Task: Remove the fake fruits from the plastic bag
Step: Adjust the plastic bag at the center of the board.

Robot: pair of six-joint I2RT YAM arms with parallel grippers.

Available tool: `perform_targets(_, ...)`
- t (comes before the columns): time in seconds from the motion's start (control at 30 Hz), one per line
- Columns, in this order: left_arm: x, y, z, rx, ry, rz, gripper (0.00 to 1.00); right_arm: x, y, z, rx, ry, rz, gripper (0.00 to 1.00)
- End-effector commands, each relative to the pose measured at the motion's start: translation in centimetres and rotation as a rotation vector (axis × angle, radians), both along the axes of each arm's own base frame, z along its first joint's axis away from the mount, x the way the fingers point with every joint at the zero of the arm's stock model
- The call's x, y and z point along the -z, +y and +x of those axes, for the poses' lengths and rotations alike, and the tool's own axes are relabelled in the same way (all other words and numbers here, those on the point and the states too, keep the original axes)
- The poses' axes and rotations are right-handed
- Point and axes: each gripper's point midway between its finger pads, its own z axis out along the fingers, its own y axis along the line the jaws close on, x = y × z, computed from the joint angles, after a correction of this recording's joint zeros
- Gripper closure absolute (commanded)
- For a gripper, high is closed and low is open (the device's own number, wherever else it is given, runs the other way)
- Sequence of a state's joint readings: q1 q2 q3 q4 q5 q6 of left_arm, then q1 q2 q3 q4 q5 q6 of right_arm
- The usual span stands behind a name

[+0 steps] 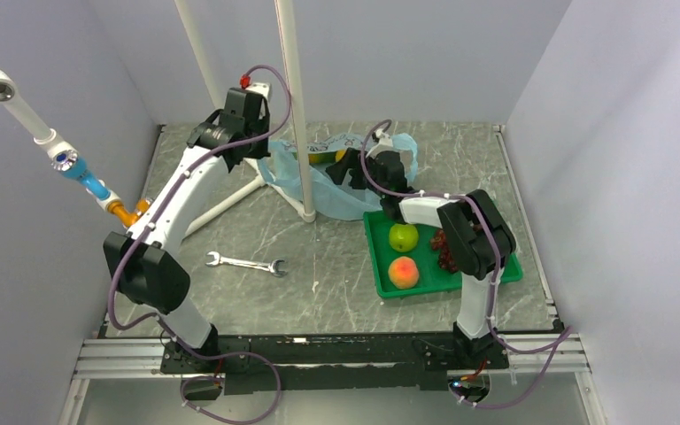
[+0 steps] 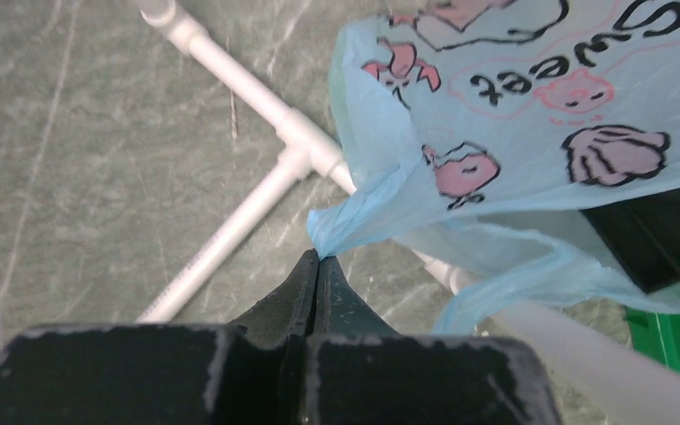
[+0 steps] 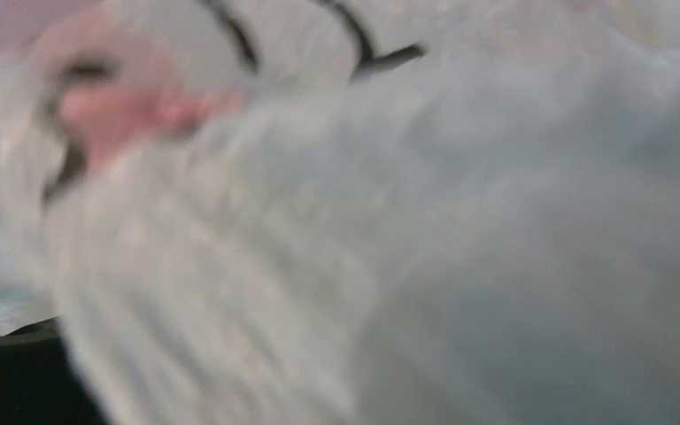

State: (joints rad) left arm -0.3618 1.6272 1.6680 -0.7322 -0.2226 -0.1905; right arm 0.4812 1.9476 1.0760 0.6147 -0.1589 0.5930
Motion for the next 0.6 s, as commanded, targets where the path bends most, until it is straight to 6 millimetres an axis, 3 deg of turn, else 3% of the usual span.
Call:
perform_targets(0.0,-4.0,-0.7,2.1,0.049,-0.069,0.037,1.0,-6.6,4.5,-0.3,-0.133,-0.114,0.144,0.08)
perform_targets(0.1,-5.9,-2.2,2.5,0.145,-0.06,0.028,1.0,-6.0,5.8,-0.6,-0.187,-0.091,0.103,0.08)
perform_targets(0.17,-6.1,-2.7,1.9,0.189,-0.015,0.027,0.91,-5.9,5.9,-0.7,-0.201,-0.072,0.101,0.08)
perform_targets(0.27,-5.6,-3.0,0.9,0.21,0.027,-0.023,0.59,-6.1,6.3,-0.9,-0.23,-0.029,0.112,0.09)
perform_targets(0.3,-4.2,-2.9,0.3,0.209,0.05,-0.045,0.48,-6.3,6.4,-1.0,-0.237,-0.02,0.119,0.09)
perform_targets(0.33,-5.0,-3.0,-0.1,0.212,0.017,-0.094,0.41,-6.5,6.4,-1.1,-0.239,-0.013,0.128,0.09)
perform_targets(0.4,-3.9,-2.6,-1.5,0.198,0.022,-0.186,0.1,-6.6,6.6,-1.2,-0.244,0.025,0.135,0.09)
perform_targets(0.43,-3.8,-2.5,-1.9,0.19,0.018,-0.229,0.03,-6.5,6.6,-1.1,-0.241,0.049,0.133,0.09)
perform_targets(0.57,-3.2,-2.8,-3.9,0.179,0.011,-0.329,0.0,-6.9,6.4,-1.6,-0.264,0.122,0.173,0.09)
